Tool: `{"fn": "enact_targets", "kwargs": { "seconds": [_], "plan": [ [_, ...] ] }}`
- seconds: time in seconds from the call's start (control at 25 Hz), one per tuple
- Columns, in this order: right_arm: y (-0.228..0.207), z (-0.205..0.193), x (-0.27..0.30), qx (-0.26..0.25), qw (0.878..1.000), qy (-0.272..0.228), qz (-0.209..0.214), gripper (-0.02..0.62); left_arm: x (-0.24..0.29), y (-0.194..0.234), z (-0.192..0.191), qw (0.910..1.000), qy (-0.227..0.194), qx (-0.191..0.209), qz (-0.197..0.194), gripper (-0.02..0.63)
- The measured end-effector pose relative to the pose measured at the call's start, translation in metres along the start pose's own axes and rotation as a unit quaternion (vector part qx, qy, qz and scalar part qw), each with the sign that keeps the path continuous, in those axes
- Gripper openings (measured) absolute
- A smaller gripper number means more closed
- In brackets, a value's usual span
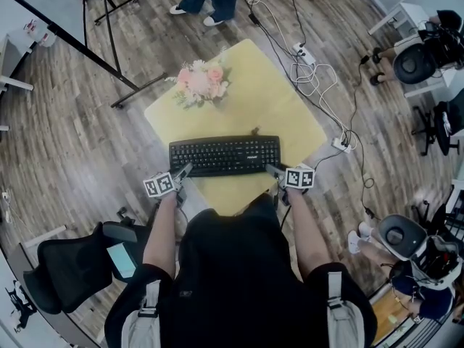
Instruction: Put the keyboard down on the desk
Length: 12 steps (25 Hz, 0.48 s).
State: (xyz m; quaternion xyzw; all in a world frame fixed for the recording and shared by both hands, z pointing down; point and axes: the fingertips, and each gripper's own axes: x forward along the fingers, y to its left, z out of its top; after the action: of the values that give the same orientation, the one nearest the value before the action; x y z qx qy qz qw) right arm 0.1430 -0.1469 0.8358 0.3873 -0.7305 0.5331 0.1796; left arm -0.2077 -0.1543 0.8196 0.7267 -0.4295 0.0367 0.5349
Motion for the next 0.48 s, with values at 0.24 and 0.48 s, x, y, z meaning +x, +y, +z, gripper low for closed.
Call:
{"fn": "enact_targets", "kwargs": {
  "seconds": [0.24, 0.48],
  "plan": [
    [0.001, -0.002, -0.001, -0.007, 1.000, -0.005, -0.021, 0.259, -0.003, 0.009, 0.002, 0.9987, -0.008, 0.019, 0.046, 0.303],
    [-0.001, -0.003, 0.002, -0.019, 0.999, -0.002, -0.050, 0.265, -0.003, 0.016, 0.002, 0.9960, -0.013, 0.035, 0.081, 0.324]
  ]
}}
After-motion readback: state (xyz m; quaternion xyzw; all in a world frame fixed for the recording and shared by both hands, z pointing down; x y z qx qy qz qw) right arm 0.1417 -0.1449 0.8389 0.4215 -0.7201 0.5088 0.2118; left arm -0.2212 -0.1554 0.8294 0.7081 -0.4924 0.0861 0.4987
